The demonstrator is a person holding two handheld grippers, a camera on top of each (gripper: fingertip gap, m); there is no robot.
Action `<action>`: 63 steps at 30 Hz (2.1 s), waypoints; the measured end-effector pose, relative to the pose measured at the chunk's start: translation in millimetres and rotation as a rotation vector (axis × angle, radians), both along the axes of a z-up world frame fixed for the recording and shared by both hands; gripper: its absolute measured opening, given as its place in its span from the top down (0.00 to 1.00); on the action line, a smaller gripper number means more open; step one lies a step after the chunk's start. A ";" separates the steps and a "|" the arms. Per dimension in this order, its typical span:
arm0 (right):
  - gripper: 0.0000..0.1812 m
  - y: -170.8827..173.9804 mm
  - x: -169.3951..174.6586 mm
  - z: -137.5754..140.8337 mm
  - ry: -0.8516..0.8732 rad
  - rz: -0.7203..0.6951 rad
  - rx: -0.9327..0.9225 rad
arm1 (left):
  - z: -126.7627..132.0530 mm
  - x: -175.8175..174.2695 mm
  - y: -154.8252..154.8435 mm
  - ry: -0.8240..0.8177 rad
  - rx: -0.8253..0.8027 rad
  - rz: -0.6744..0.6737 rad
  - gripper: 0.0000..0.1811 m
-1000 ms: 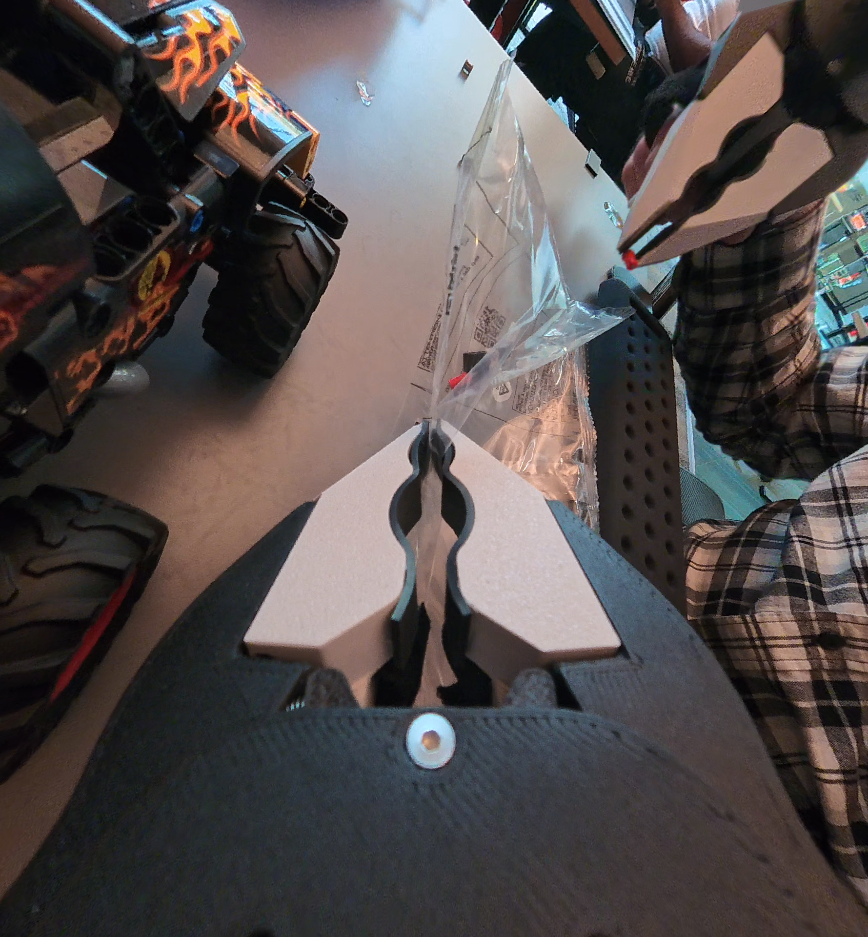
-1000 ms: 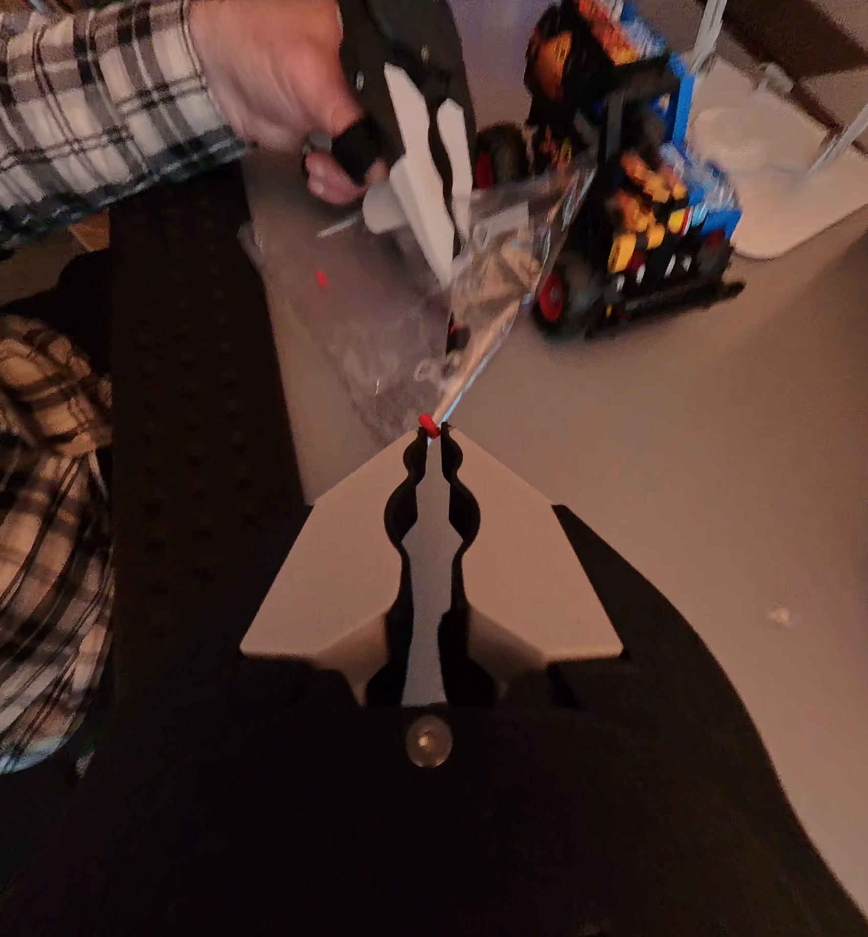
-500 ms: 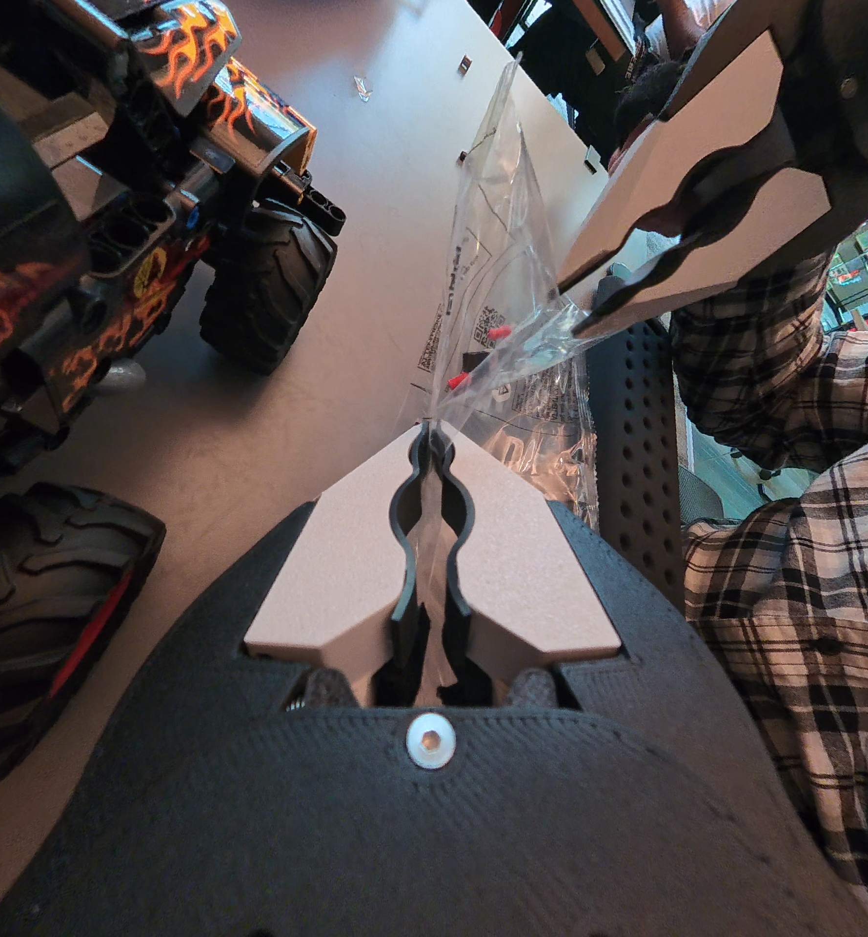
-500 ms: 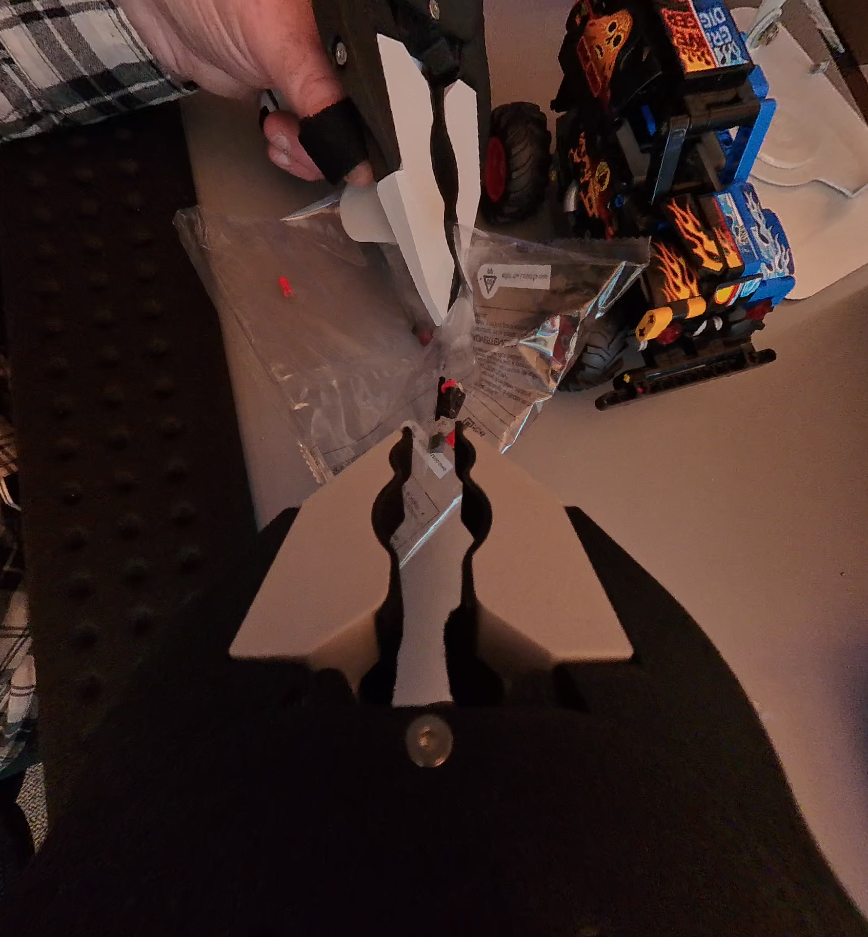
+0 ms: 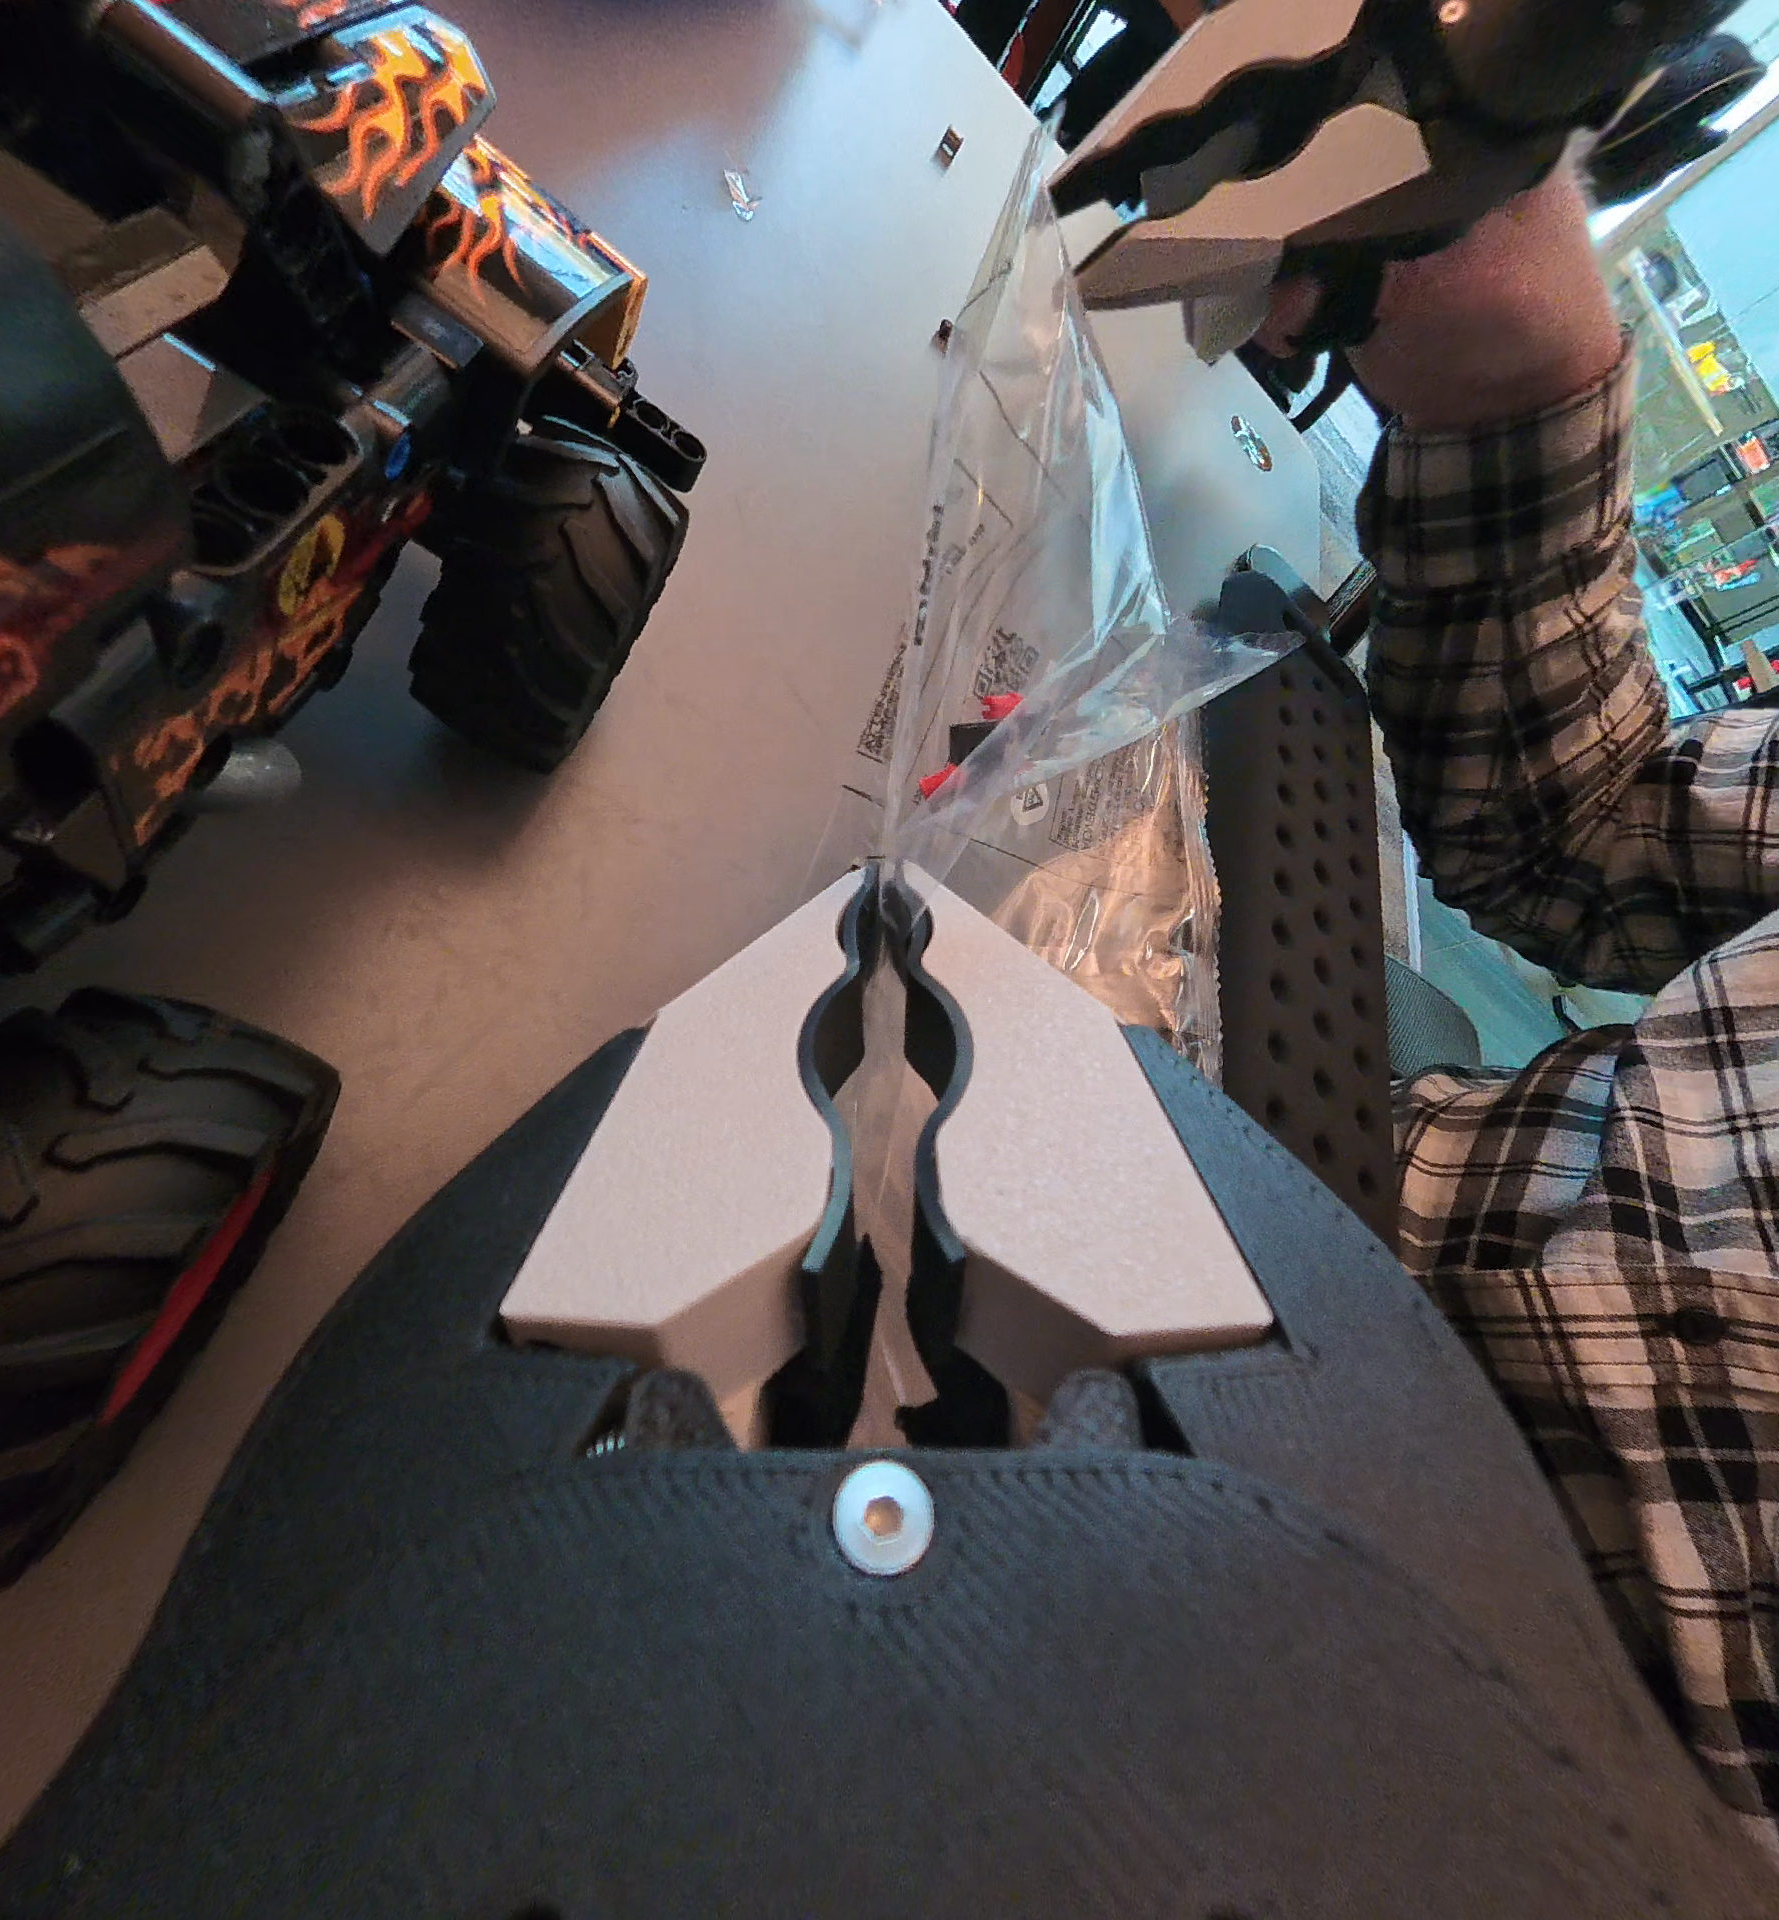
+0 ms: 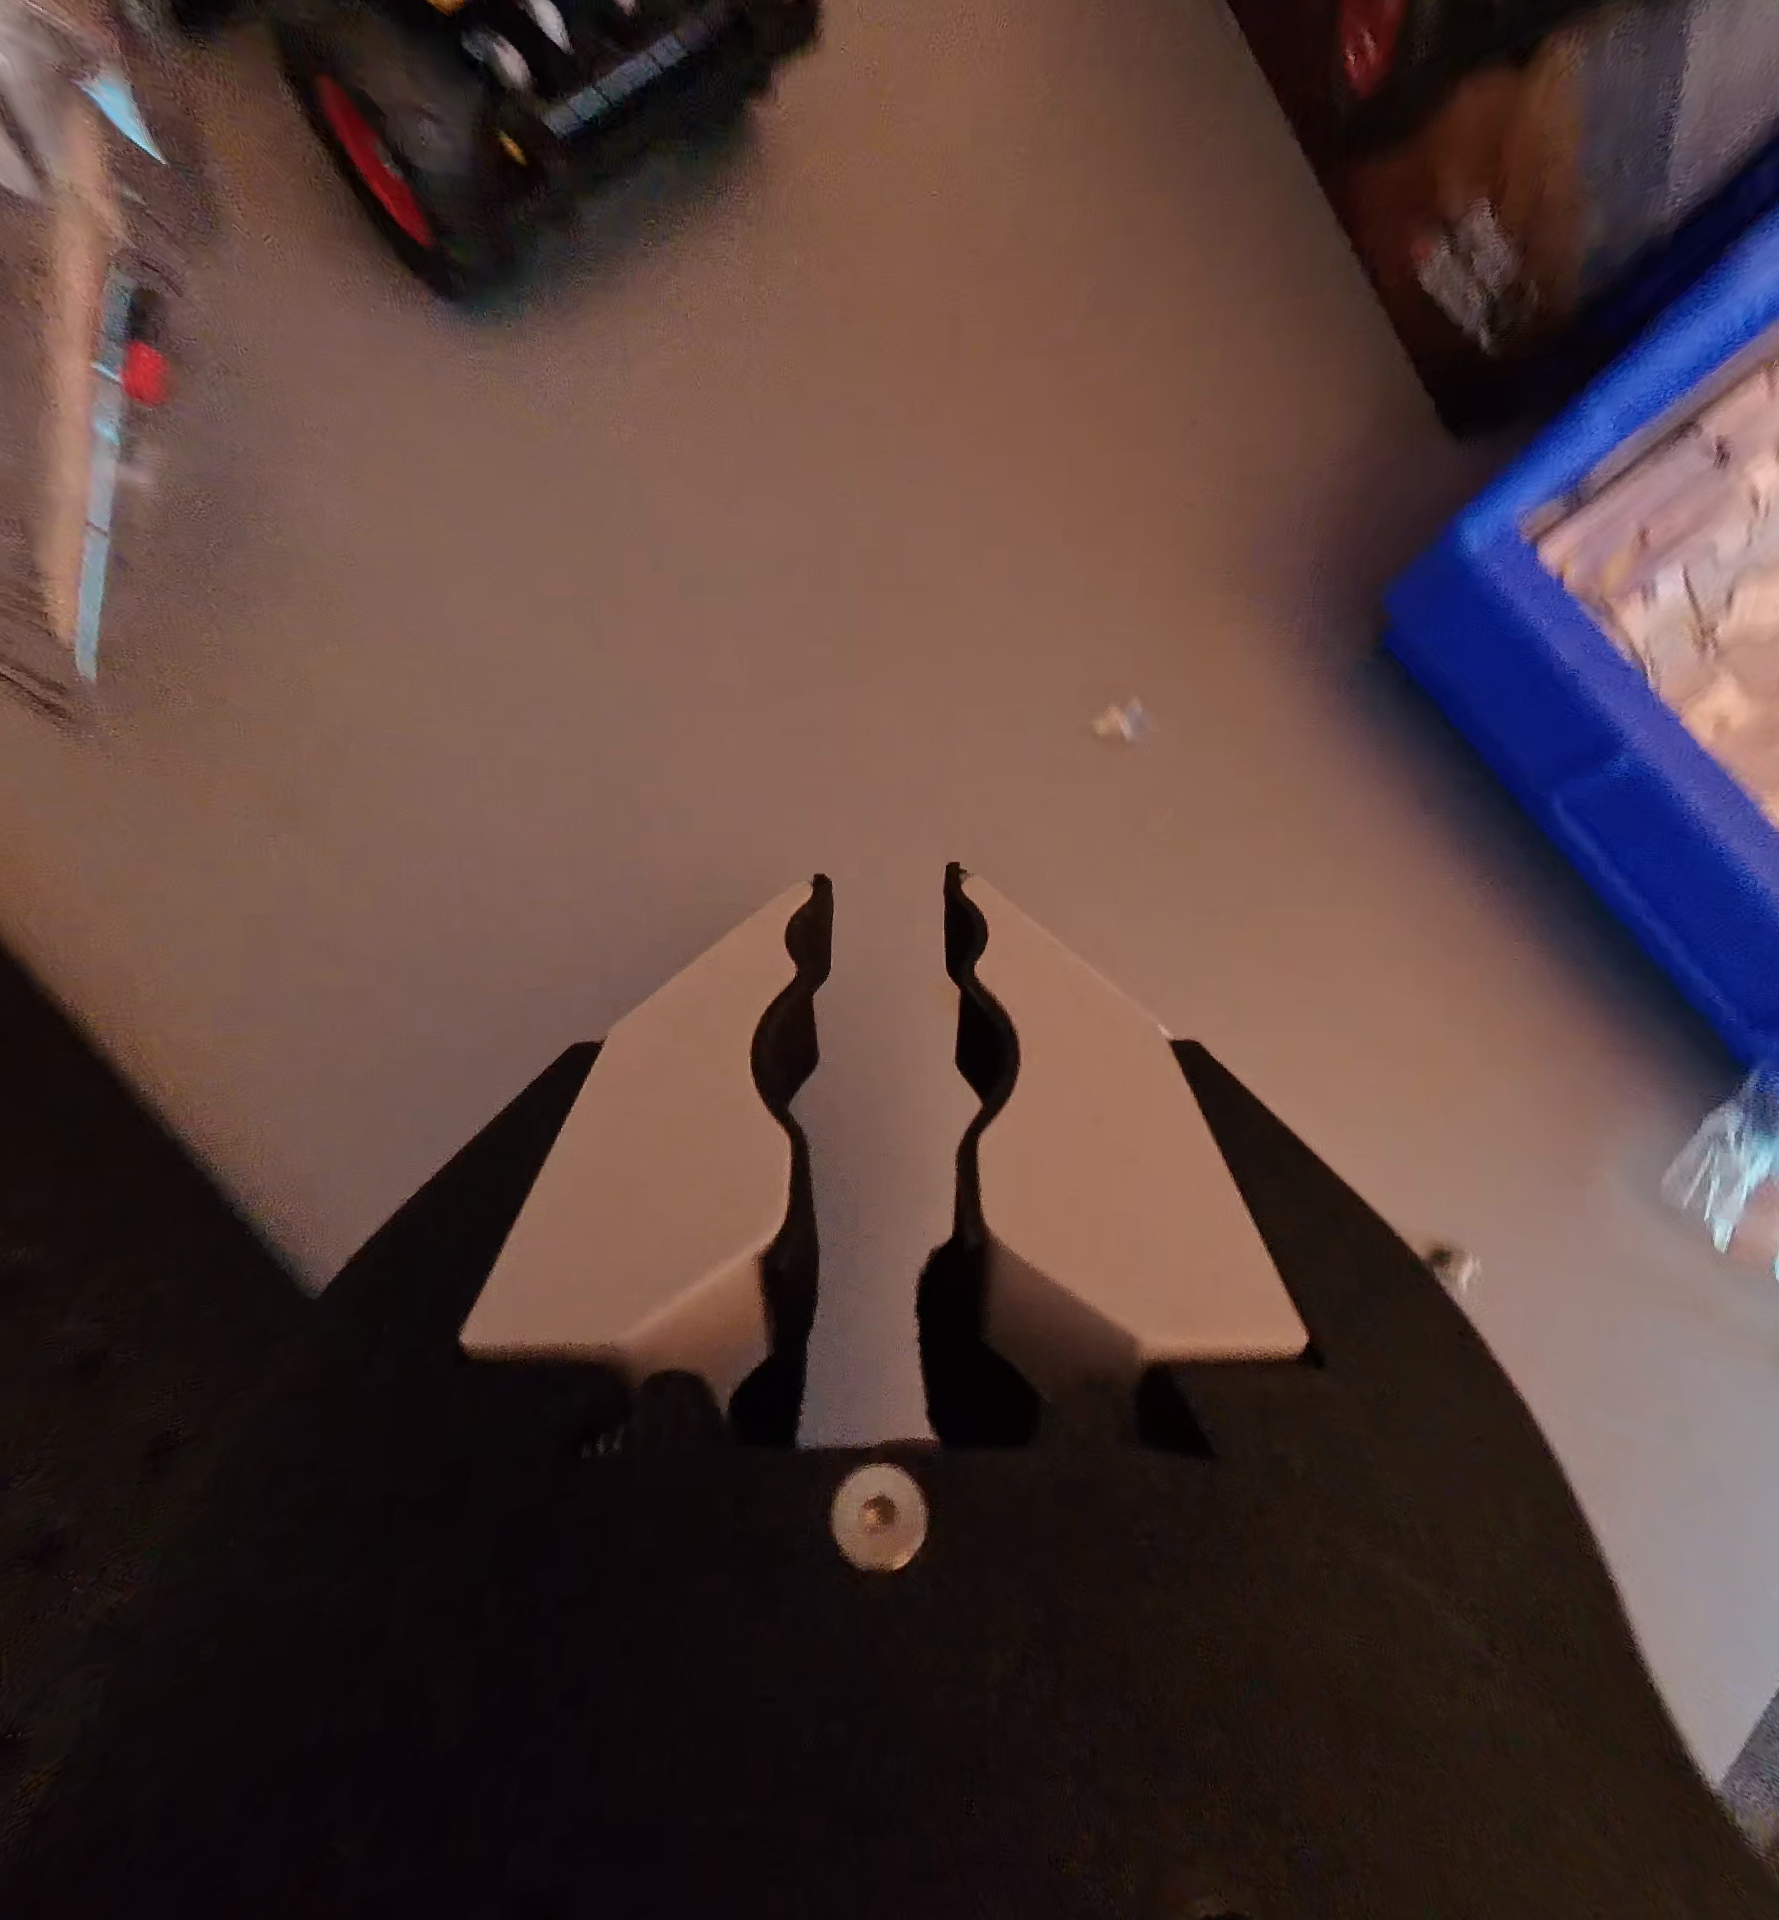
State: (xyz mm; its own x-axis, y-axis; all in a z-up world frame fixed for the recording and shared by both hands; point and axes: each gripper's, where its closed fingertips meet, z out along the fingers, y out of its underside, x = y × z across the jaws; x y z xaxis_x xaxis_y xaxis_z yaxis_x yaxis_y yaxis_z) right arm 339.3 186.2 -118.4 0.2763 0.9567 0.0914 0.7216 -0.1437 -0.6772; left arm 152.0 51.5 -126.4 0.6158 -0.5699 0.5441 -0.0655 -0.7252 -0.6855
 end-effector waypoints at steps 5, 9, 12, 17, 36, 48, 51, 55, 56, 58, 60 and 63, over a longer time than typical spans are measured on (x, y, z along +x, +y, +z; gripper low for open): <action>0.87 16.8 33.1 -29.3 -0.048 -0.074 -0.048 | -0.8 0.3 0.4 0.001 -0.002 0.000 1.00; 0.88 20.1 28.4 -40.8 -0.024 -0.065 -0.088 | -1.5 -0.9 1.0 -0.002 -0.005 0.005 1.00; 0.92 21.6 21.8 -45.6 -0.012 -0.062 -0.112 | -1.9 -0.8 1.1 -0.001 -0.006 0.003 1.00; 0.99 20.6 18.1 -45.8 0.002 -0.058 -0.144 | -1.8 -1.4 1.4 -0.003 -0.005 0.005 1.00; 0.93 -124.8 -131.4 35.0 0.139 0.432 -0.117 | 2.2 -2.0 1.2 -0.012 0.009 0.008 1.00; 0.77 -120.7 -113.0 49.1 0.239 0.374 -0.202 | 9.5 -3.2 3.7 -0.029 0.035 0.025 1.00; 0.75 -124.7 -115.3 37.7 0.200 0.368 -0.203 | 13.8 -3.5 5.2 -0.049 0.046 0.032 1.00; 0.97 -123.3 -122.3 35.6 0.198 0.368 -0.182 | 19.8 -3.1 5.9 -0.067 0.073 0.033 1.00; 1.00 -120.8 -123.4 40.0 0.215 0.363 -0.176 | 21.8 -2.7 5.9 -0.072 0.082 0.031 1.00; 1.00 -115.2 -124.2 50.7 0.244 0.356 -0.169 | 29.0 -1.6 5.9 -0.096 0.110 0.027 1.00; 1.00 -111.4 -124.2 59.2 0.242 0.360 -0.141 | 36.7 -1.2 6.4 -0.113 0.141 0.026 1.00; 1.00 -109.7 -125.6 68.3 0.211 0.382 -0.092 | 44.3 -1.7 6.6 -0.123 0.179 0.028 1.00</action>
